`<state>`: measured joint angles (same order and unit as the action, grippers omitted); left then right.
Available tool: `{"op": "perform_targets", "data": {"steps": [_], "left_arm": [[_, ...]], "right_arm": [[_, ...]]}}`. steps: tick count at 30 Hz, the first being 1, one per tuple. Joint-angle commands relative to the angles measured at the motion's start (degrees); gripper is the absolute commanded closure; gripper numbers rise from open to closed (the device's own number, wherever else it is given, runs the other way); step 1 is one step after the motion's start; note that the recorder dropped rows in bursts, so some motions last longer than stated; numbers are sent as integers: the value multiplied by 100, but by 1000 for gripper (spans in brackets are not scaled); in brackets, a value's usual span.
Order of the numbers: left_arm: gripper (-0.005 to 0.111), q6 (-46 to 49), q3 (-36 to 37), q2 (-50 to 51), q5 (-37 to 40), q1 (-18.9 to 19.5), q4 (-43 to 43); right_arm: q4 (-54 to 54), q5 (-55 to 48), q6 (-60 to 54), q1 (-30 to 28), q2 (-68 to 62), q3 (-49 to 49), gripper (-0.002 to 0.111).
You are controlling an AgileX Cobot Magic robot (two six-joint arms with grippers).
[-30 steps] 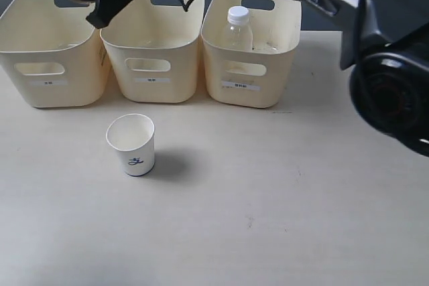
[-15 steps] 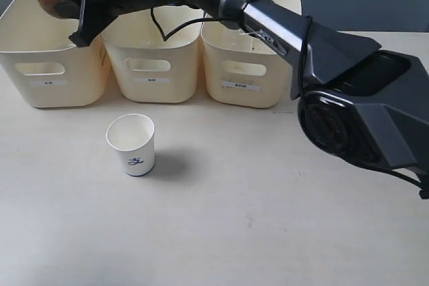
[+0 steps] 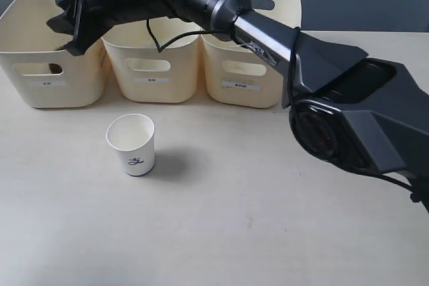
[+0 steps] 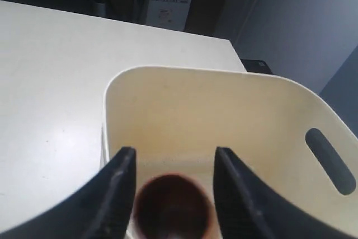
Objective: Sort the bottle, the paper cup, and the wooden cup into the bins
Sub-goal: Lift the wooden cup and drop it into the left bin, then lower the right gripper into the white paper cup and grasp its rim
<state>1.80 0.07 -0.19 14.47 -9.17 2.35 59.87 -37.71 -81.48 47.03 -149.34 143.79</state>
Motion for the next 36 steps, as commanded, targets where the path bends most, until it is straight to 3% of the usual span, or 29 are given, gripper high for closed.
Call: {"op": "perform_targets", "data": {"steps": [1,3,5,11,15,19,23,29,36], "left_arm": [[107,-16,-7,19,-80,-16,12],[107,-16,-7,19,-80,-16,12],[107,-16,-7,19,-80,-16,12],[107,-16,-7,19,-80,-16,12],[107,-16,-7,19,-80,-16,12],[107,-16,-7,19,-80,-16,12],[107,-16,-7,19,-80,-16,12],[107,-16,-7,19,-80,-16,12],[107,-16,-7,19,-80,-16,12]], "right_arm": [[-743,-398,376,-7,605,49,65],[-1910,-705,1385,-7,944,49,65],[-2906,-1700,2099,-7,1356,49,65],[-3933,-3225,2859,43,1834,49,68],[-3982,-3225,3632,71,1984,-10,67],[-4039,-3225,3653,275,2051,-275,67],[-4525,-3225,3653,656,2223,-1104,67],[-4202,-3225,3566,836,2443,-2528,67],[-3947,-3225,3205,836,2433,-3108,67]]}}
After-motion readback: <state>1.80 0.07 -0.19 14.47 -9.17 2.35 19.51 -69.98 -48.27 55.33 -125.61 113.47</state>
